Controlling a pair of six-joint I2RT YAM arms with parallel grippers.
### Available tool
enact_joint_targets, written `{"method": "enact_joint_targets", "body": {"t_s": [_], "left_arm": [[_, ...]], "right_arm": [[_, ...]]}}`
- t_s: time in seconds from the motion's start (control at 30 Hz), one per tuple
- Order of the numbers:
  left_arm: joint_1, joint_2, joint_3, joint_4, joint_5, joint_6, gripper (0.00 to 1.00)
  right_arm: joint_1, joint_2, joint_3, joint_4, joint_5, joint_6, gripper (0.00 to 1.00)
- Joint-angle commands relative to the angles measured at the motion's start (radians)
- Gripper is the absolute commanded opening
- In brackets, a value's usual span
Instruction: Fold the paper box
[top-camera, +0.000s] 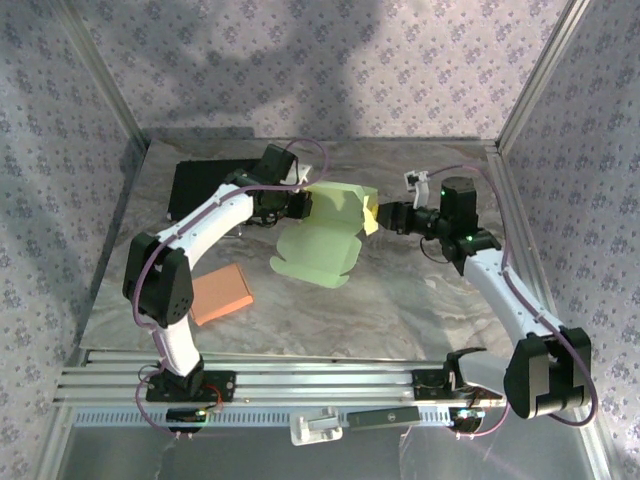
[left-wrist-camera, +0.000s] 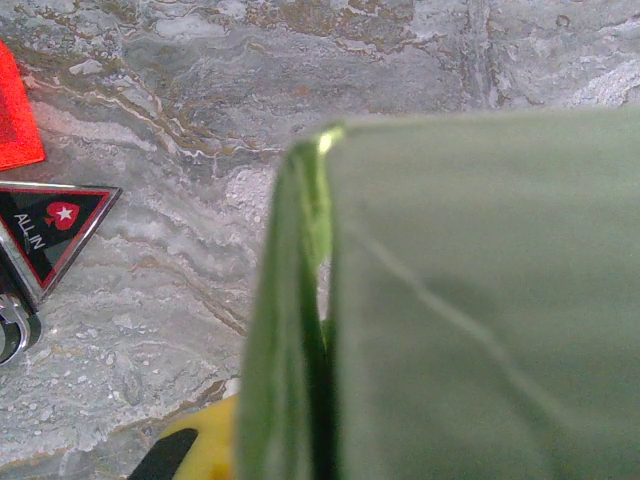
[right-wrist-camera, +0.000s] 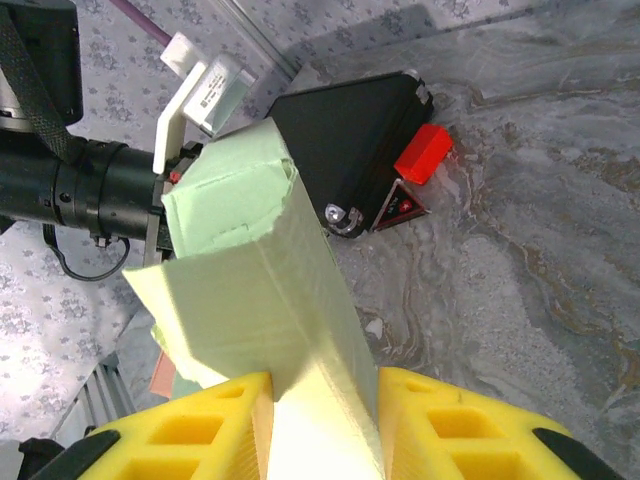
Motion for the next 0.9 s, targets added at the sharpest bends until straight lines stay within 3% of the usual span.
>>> {"method": "enact_joint_targets", "body": {"t_s": [0.0, 0.4, 0.67, 0.87], "left_arm": [[0.001, -0.003, 0.016, 0.000, 0.036, 0.023, 0.00], [-0.007, -0.006, 0.022, -0.011, 0.015, 0.013, 0.00], [-0.015, -0.020, 0.020, -0.015, -0.014, -0.009, 0.00], [-0.026, -0.035, 0.021, -0.028, -0.034, -0.007, 0.00]], "right_arm": [[0.013, 0.015, 0.039, -0.003, -0.044, -0.032, 0.34], [0.079, 0.041, 0.114, -0.088, 0.009, -0.093, 0.34], [0.180, 0.061, 0.173, -0.218, 0.241, -0.179, 0.36], [0.221, 0.064, 0.183, -0.218, 0.373, -0.182, 0.36]]}}
